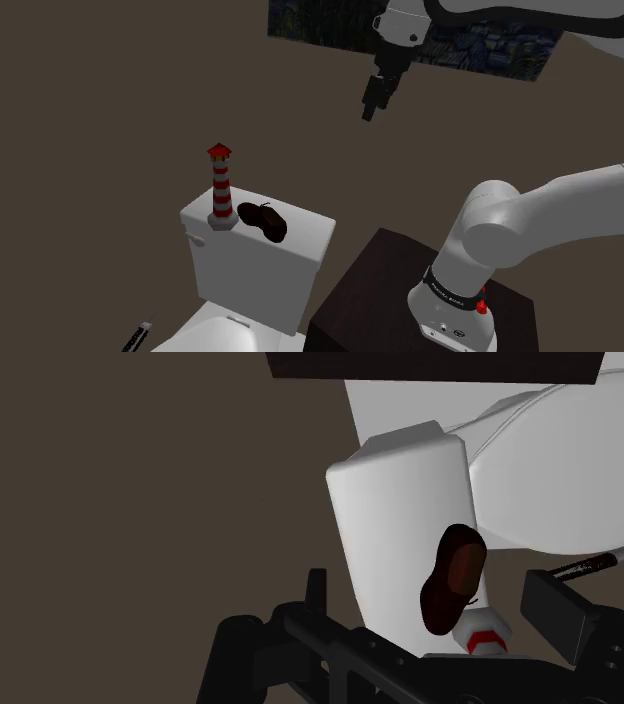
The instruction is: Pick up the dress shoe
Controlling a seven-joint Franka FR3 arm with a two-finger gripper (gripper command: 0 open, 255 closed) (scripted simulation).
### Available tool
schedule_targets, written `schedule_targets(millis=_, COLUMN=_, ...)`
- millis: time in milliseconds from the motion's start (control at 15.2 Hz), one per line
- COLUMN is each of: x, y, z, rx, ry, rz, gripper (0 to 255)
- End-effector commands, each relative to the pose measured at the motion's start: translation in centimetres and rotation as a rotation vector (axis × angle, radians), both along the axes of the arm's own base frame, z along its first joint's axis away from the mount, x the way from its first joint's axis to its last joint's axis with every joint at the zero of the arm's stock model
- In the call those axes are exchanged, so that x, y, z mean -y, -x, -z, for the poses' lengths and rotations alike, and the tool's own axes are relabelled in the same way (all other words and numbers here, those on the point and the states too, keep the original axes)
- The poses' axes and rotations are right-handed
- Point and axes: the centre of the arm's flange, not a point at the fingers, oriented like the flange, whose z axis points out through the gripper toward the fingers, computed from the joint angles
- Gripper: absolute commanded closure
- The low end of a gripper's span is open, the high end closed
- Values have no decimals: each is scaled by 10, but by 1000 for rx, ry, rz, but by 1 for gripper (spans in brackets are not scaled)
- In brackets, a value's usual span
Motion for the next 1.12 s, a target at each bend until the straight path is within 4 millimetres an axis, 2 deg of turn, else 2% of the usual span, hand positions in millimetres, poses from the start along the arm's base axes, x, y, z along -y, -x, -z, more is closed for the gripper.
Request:
schedule_targets(millis=0, x=0, y=0, z=0, rx=0, ry=0, rz=0, gripper=0)
schedule_targets(millis=1056, x=-41, y=-125, z=163, rx=-15, ry=-84, rz=71, gripper=0)
